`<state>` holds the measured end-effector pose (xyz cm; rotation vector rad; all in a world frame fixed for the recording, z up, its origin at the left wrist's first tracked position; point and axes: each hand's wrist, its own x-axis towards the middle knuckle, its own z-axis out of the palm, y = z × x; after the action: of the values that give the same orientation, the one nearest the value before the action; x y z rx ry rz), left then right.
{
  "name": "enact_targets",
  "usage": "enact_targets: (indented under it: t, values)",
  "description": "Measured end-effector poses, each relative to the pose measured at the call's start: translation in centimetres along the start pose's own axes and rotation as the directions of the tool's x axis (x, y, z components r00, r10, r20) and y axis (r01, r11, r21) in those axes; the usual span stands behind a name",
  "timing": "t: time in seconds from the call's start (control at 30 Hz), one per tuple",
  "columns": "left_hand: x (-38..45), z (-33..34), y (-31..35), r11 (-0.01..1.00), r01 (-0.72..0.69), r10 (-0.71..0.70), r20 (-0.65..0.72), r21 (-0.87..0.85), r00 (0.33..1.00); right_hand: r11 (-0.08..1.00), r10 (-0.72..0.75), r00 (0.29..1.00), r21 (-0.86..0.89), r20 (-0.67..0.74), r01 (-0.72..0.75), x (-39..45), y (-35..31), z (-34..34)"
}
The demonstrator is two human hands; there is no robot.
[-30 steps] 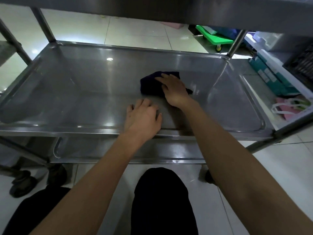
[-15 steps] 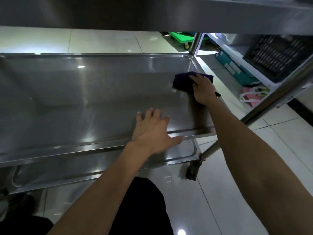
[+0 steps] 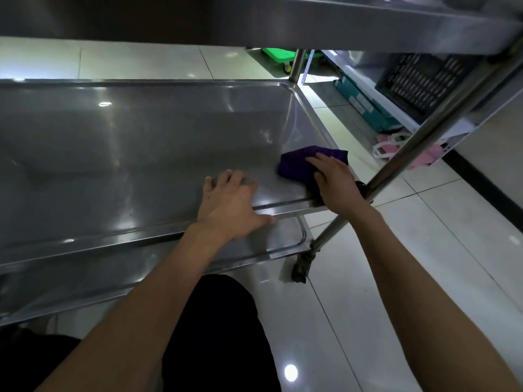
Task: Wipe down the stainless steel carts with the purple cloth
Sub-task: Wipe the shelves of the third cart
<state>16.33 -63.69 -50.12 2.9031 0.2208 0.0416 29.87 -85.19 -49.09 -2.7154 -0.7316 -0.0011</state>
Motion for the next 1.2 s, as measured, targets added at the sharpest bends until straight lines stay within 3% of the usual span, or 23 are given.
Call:
enact_targets:
  t: [0.8,1.03,1.2]
  values:
    - [-0.1,-1.3,-0.1,1.000,-0.021,0.021,0.012,0.002,1.000,0.999,0.044,0.968,0.041,-0.246,-0.035,-8.2,-6.6,3.7]
    - [-4.9,-0.3,-3.8,1.000,-0.017,0.016,-0.137,-0.003,0.990,0.999,0.001,0.954,0.039,-0.301,0.012,-9.0,-9.4,4.9]
    - [-8.2,-0.6,-7.2,1.000,0.007,-0.005,-0.172,0.006,0.985,0.996,-0.061,0.947,0.044,-0.315,0.079,-9.5,-14.4,6.7]
